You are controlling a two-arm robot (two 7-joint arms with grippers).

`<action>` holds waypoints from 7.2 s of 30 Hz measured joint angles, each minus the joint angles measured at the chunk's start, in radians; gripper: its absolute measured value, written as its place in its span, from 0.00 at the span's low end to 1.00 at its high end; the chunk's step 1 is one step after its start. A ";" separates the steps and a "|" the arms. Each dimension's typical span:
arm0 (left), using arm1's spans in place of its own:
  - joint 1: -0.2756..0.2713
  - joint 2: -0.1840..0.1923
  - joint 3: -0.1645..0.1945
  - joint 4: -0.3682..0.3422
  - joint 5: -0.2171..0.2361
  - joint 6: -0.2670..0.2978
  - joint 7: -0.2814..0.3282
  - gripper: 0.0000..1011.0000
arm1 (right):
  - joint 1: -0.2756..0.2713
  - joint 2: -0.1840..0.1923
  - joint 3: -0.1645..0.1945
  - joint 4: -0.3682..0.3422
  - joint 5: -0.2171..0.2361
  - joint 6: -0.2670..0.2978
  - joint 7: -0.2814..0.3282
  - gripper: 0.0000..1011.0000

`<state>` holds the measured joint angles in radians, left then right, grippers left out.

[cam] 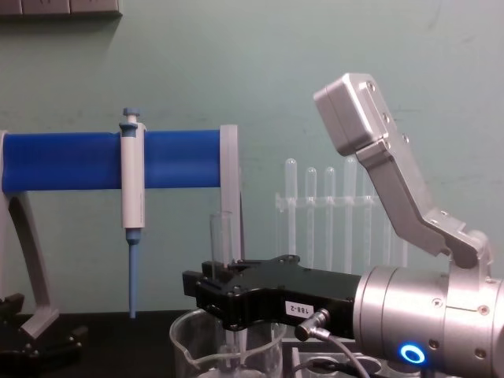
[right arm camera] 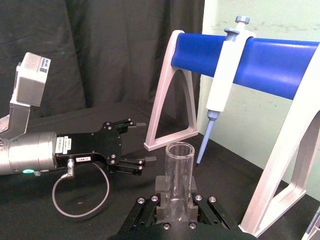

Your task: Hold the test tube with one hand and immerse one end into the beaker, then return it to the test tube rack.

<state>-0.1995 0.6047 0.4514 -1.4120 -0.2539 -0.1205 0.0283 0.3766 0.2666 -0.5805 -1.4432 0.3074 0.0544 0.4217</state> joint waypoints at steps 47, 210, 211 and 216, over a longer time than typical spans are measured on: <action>0.000 0.000 0.000 0.000 0.000 0.000 0.000 0.99 | 0.000 0.000 0.000 0.000 0.000 0.000 0.000 0.23; 0.000 0.000 0.000 0.000 0.000 0.000 0.000 0.99 | 0.000 0.000 0.000 0.000 0.000 0.000 0.000 0.23; 0.000 0.000 0.000 0.000 0.000 0.000 0.000 0.99 | 0.000 0.000 0.000 0.000 0.000 0.000 0.000 0.23; 0.000 0.000 0.000 0.000 0.000 0.000 0.000 0.99 | 0.000 0.000 0.000 0.000 0.000 0.000 0.000 0.23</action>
<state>-0.1995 0.6047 0.4513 -1.4120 -0.2539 -0.1205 0.0283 0.3765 0.2666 -0.5805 -1.4432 0.3073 0.0544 0.4217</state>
